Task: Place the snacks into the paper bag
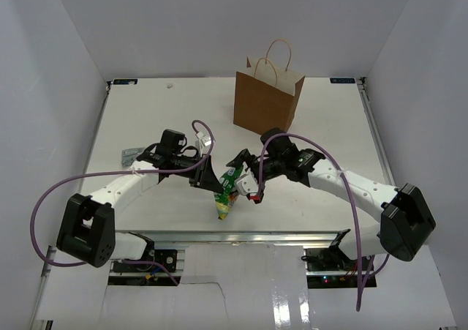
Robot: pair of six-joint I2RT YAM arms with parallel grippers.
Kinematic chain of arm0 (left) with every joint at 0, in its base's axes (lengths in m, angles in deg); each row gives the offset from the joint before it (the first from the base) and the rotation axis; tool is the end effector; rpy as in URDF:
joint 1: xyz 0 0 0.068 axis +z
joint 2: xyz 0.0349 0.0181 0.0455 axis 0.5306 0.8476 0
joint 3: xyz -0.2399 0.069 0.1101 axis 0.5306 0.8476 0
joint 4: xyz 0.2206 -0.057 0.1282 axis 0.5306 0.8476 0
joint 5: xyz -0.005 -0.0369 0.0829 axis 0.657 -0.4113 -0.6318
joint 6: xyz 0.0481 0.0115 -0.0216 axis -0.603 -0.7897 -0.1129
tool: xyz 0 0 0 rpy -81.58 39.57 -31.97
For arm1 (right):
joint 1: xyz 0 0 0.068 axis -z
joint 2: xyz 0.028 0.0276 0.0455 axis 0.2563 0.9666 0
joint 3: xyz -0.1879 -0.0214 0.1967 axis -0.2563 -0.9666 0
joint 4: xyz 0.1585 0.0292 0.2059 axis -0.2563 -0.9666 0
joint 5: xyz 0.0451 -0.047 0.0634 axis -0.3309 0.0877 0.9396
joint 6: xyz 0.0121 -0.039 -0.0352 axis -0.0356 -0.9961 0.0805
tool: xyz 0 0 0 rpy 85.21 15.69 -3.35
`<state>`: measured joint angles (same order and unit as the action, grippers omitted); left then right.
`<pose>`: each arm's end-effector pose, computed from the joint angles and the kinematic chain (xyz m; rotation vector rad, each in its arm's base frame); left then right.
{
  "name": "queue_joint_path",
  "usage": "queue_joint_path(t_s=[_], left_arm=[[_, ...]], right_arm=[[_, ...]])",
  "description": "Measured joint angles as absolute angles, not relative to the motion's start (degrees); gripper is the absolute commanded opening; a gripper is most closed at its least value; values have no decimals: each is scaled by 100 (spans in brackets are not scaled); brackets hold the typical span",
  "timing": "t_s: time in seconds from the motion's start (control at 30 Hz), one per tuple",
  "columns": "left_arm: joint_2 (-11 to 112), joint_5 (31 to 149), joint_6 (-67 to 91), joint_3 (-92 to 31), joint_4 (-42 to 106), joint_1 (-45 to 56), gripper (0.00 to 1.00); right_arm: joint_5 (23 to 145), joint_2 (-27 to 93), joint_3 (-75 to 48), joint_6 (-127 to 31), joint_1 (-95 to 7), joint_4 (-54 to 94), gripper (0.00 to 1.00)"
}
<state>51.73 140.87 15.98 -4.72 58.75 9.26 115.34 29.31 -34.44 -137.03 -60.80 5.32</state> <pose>0.2210 -0.1262 0.2231 0.5956 2.4288 -1.5772 0.1866 0.2250 0.2685 -2.0145 0.5851 0.3831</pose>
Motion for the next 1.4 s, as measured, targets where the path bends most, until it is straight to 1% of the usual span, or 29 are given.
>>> queue_joint_path(t_s=[0.2, 0.33, 0.47, 0.57, 0.6, 0.67, 0.7, 0.77, 0.8, 0.83, 0.87, 0.97, 1.07, 1.1, 1.2, 1.27, 1.3, 1.4], left_arm=[[5135, 14196, 1607, -426, 5840, 854, 33], [5138, 14318, 1579, -426, 5840, 821, 33], [5146, 14441, 1544, -472, 5844, 793, 33], [5177, 14487, 1524, -557, 5840, 773, 33], [5179, 14509, 1522, -583, 5840, 767, 33], [5179, 14561, 1524, -640, 5833, 753, 33], [5179, 14576, 1526, -662, 5816, 751, 33], [5179, 14642, 1526, -688, 5790, 745, 33], [5177, 14673, 1526, -697, 5779, 745, 33], [5177, 14688, 1528, -697, 5770, 742, 33], [5177, 14699, 1528, -697, 5772, 742, 33], [5173, 14708, 1528, -697, 5768, 732, 33], [5149, 14633, 1528, -697, 5779, 727, 38], [5114, 14544, 1522, -701, 5807, 727, 43], [4921, 14056, 1480, -844, 6028, 751, 51], [4722, 13652, 1445, -1075, 6163, 808, 62], [4572, 13392, 1439, -1213, 6220, 863, 64], [4080, 12583, 1458, -1593, 6294, 1024, 78]], right_arm=[[11611, 3207, -3107, -14055, -6203, -146, 89], [11696, 3314, -3022, -14333, -6345, -688, 91], [11692, 3368, -3022, -14366, -6467, -791, 91], [11705, 3521, -2976, -14302, -6480, -786, 82], [11705, 3580, -2961, -14254, -6480, -784, 74], [11705, 3701, -2939, -14165, -6480, -766, 64], [11701, 3753, -2928, -14106, -6480, -771, 53], [11690, 3843, -2911, -14001, -6482, -777, 44], [11690, 3893, -2887, -13928, -6480, -771, 35], [11690, 3935, -2858, -13869, -6480, -769, 30], [11690, 3967, -2836, -13808, -6482, -764, 22], [11681, 4009, -2795, -13618, -6482, -749, 10], [11674, 4009, -2793, -13494, -6480, -749, 8], [11670, 4009, -2793, -13463, -6480, -749, 8], [11661, 3961, -2793, -13369, -6478, -753, 8], [11668, 3825, -2793, -13273, -6441, -771, 8], [11690, 3709, -2793, -13196, -6417, -773, 8], [11790, 3253, -2788, -12954, -6249, -777, 8]])
